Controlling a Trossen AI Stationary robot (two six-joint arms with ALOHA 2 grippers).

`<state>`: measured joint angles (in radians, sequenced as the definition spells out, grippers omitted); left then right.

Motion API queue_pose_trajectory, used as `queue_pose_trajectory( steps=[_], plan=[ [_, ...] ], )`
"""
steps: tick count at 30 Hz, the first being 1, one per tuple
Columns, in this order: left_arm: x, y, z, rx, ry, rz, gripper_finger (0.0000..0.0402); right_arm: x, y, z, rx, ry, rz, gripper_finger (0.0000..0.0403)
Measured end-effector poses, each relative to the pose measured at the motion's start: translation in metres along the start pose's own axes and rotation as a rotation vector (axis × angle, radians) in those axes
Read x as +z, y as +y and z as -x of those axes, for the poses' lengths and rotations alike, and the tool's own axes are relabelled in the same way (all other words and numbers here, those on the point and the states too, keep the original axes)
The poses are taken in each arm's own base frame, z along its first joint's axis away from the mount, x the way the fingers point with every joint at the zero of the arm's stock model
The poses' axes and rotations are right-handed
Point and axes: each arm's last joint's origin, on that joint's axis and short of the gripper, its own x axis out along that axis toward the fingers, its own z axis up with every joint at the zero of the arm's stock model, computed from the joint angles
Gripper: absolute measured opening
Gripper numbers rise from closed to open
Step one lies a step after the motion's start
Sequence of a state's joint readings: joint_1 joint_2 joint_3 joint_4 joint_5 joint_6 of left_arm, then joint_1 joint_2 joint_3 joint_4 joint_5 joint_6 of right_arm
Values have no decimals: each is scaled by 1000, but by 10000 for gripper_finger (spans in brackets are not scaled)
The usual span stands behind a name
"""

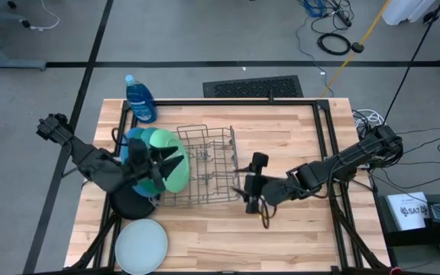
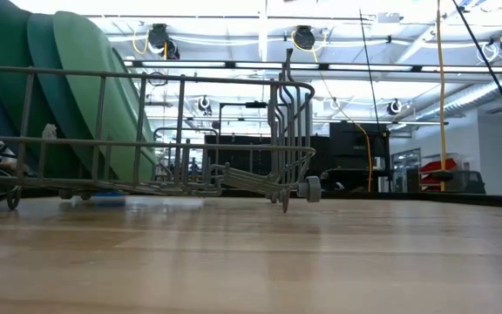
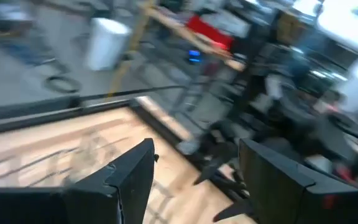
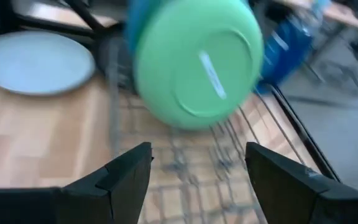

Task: Sort dishes
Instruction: Put the gray plate into the gray dish rack

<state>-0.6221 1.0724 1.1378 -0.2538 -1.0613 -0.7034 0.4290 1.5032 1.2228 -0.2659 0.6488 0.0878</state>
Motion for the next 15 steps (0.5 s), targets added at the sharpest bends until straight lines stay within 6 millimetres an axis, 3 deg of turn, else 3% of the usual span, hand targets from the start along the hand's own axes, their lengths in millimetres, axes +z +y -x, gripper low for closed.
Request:
queue_pose_trajectory(
  steps=[4,8,15],
  plan=[
    [8,-10,5,-258,78,-112,231,5,9,6,31,-57,39,251],
    [-5,-10,13,-448,288,-201,231,5,11,8,39,-62,36,251],
    [-51,0,21,-388,742,-238,231,4,18,9,151,-58,53,251]
  ],
)
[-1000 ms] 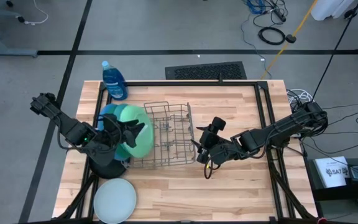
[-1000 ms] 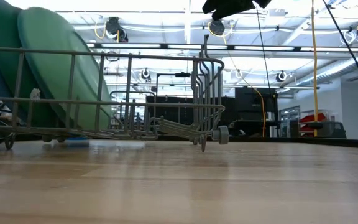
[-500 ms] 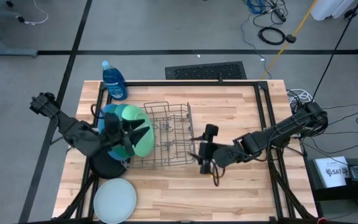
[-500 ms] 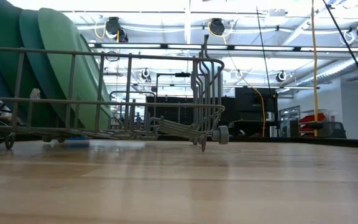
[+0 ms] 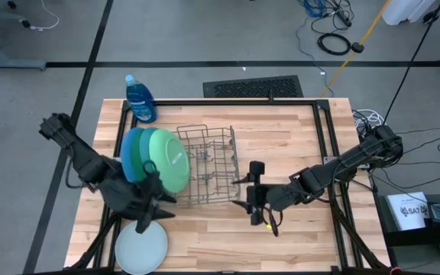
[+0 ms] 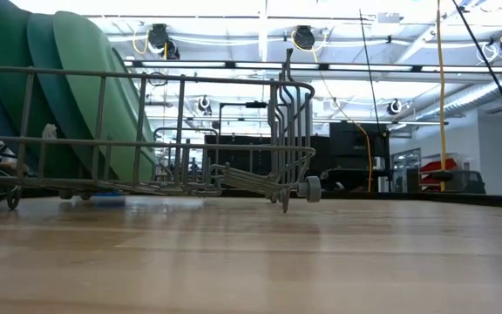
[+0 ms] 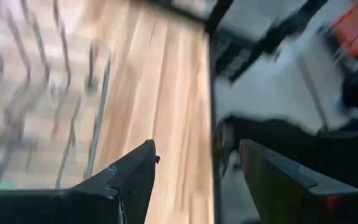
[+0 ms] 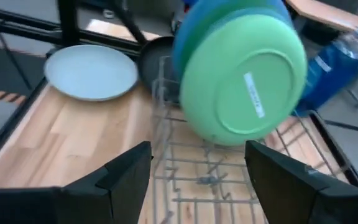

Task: Sort dishes
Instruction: Put the gray plate into the gray dish rack

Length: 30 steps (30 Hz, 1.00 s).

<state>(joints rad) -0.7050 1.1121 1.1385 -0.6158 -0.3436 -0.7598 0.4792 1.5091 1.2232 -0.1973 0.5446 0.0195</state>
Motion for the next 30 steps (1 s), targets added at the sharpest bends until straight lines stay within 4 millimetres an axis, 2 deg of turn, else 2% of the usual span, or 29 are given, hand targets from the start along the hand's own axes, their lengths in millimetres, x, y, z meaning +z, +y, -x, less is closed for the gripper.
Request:
queue_pose_trajectory(
  steps=[3,5,8,13,18,26,30],
  plan=[
    [-13,1,-9,38,132,42,231,-5,4,-7,1,25,44,251],
    [-18,-1,-14,48,172,46,231,-9,0,-15,-49,46,36,251],
    [-20,-4,-18,43,170,50,231,-13,-15,-26,-202,68,-101,251],
    [-22,-10,-19,26,142,43,231,-23,-39,-32,-420,105,-285,251],
    [-24,-13,-17,32,116,22,231,-30,-57,-42,-424,140,-436,251],
    [-24,-14,-17,48,95,3,231,-45,-76,-61,-511,192,-530,249],
    [-24,-14,-17,57,83,-21,231,-49,-82,-68,-504,208,-554,222]
  ],
)
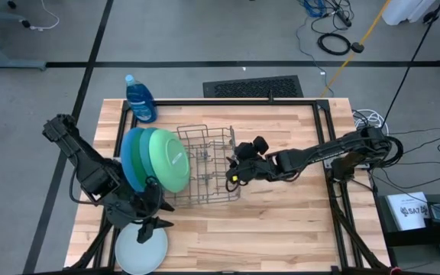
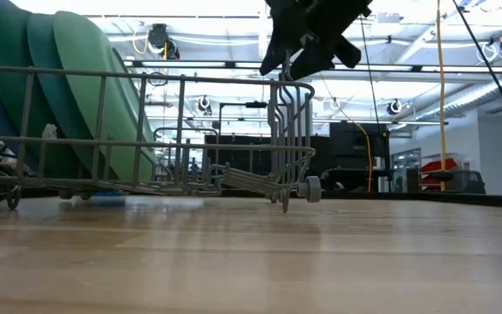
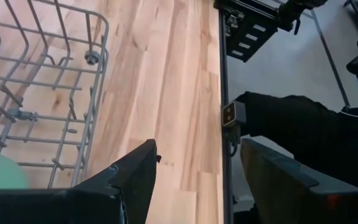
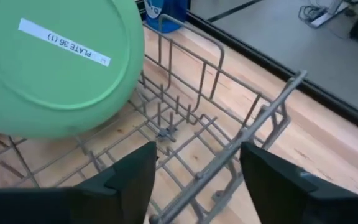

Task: Sort dishes
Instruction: Put the gray plate into the gray dish rack

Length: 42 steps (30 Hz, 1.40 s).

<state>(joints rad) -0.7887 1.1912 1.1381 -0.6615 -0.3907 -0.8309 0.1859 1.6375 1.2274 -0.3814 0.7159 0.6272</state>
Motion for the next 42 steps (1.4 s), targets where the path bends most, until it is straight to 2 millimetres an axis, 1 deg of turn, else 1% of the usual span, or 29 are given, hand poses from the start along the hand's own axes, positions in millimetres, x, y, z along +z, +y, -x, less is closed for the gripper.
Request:
queue_pose_trajectory(
  steps=[3,9,12,14,16,26,30,33,37,42],
  plan=[
    [0,0,0,4,-8,-7,231,-1,0,-4,-3,9,-7,182],
    [1,0,0,13,-17,-8,231,0,-1,-5,-6,9,0,81],
    [1,0,0,18,-22,-22,231,-1,-1,-5,-3,20,4,38],
    [0,0,0,19,-25,-27,231,-3,-1,-4,-4,26,8,14],
    [0,0,1,19,-29,-29,231,-4,0,-3,-7,26,10,4],
    [-1,-2,1,12,-25,-31,231,-10,2,4,-40,20,-19,1],
    [-6,-2,2,3,34,-24,231,-11,3,5,-46,12,-17,1],
    [-13,-2,4,-20,132,37,231,-12,5,7,-58,-7,20,5],
    [-27,0,5,-9,328,149,231,-11,6,8,-62,-22,56,37],
    [-48,-3,-3,49,587,232,231,-10,4,9,-79,-38,87,102]
  ],
)
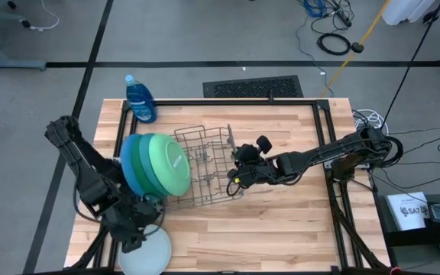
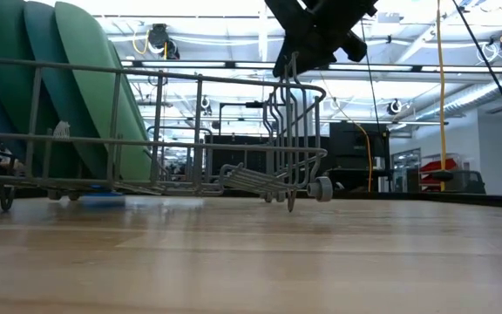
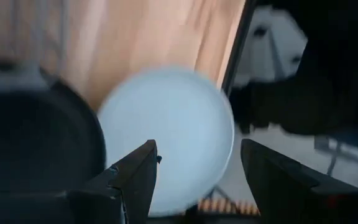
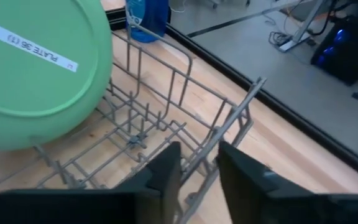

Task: Sort dishes
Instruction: Put the gray plate into the gray dish rack

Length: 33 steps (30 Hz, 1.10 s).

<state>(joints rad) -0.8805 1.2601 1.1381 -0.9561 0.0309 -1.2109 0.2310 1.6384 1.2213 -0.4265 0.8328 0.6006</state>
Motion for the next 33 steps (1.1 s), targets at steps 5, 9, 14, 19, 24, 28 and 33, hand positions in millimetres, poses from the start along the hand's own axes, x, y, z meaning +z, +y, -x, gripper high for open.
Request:
queue_pose_trajectory(
  steps=[5,9,14,19,24,28,33],
  plan=[
    [-4,-7,-23,28,162,13,231,2,-2,2,-19,-18,39,162],
    [-3,-11,-41,58,212,19,231,5,-3,5,-16,-28,79,192],
    [-3,-12,-66,124,273,32,231,12,-7,12,-12,-61,115,207],
    [-4,-10,-86,209,322,65,231,21,-8,19,4,-113,179,208],
    [-4,-10,-88,220,314,108,231,29,4,33,83,-204,368,208],
    [-8,-8,-85,255,302,109,231,31,20,52,281,-250,526,208],
    [-14,-5,-83,313,330,103,231,15,46,79,692,-297,700,208]
  ],
)
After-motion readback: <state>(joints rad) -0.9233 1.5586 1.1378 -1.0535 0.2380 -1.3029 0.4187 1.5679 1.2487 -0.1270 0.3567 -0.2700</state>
